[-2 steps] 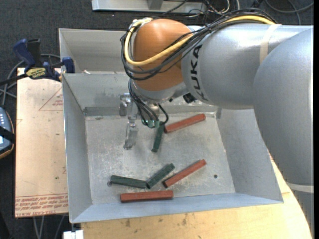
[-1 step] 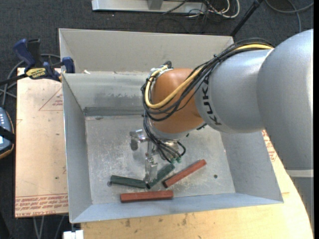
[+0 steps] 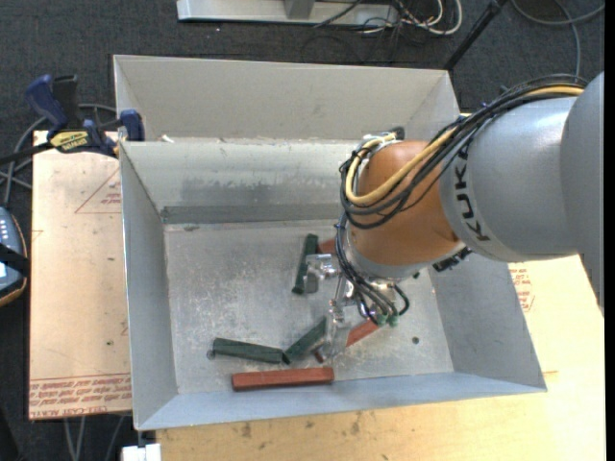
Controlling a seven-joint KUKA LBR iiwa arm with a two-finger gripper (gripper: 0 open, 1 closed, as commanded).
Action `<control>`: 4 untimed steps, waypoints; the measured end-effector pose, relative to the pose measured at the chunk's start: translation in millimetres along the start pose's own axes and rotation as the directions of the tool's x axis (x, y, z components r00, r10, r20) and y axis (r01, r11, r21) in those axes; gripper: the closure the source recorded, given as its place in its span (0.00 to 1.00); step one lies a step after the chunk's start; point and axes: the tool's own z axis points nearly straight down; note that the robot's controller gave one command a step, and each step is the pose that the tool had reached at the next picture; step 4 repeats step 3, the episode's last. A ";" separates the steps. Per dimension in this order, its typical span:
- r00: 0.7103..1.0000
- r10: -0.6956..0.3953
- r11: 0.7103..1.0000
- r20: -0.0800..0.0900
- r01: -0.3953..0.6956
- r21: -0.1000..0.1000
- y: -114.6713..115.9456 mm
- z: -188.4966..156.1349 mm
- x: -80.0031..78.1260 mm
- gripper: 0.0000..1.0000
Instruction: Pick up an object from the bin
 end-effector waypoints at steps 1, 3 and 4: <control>0.924 -0.383 0.924 -0.001 0.383 -0.003 -12.2 55.3 -1.5 0.00; 0.916 -0.401 0.916 0.014 0.401 0.005 -44.8 -77.0 -52.9 1.00; 0.916 -0.401 0.916 0.014 0.401 0.005 -44.8 -77.0 -52.9 1.00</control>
Offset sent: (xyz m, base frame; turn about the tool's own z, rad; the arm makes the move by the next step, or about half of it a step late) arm 0.0026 -0.0126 -0.0543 -0.3945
